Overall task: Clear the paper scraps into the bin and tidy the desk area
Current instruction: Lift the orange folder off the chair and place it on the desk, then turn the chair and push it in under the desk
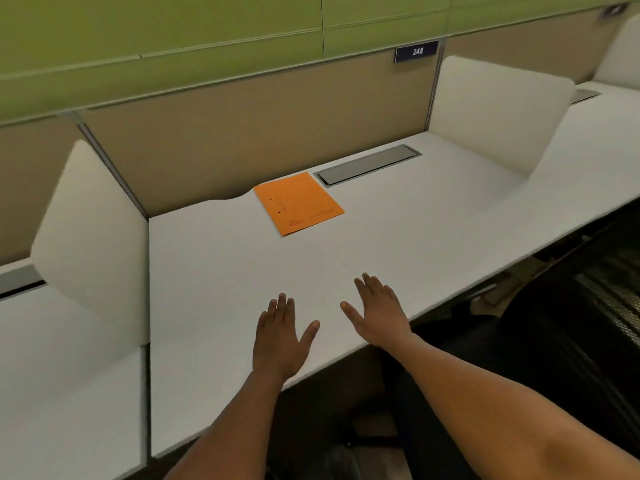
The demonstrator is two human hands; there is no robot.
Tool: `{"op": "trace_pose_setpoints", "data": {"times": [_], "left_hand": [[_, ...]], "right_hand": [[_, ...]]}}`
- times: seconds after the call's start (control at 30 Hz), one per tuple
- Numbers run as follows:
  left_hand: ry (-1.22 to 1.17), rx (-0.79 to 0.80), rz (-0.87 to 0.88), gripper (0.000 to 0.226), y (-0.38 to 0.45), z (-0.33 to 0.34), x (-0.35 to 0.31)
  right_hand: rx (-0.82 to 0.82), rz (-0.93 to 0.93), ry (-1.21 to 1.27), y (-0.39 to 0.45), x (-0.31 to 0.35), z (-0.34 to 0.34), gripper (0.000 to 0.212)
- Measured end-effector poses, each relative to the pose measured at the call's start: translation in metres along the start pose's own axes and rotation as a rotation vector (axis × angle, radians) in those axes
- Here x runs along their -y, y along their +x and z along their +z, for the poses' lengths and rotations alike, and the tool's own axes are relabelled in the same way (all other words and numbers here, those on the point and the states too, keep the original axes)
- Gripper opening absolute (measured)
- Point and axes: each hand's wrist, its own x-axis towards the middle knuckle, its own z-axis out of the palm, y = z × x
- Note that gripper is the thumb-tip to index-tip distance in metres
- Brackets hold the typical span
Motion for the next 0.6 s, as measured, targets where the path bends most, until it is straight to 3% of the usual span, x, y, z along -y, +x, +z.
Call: {"op": "trace_pose_setpoints", "data": {"times": [0.3,0.6], "left_hand": [[-0.002,-0.089,0.111,0.074,-0.122,-0.02,-0.058],[-0.059,-0.155,0.268,0.065,-0.174,-0.047,-0.155]], "right_hand": [[-0.083,0.003,0.006,-0.159,-0.007,-0.057,0.074],[-0.212,0.064,-0.019,-0.236,-0.055,-0.138,0.071]]}}
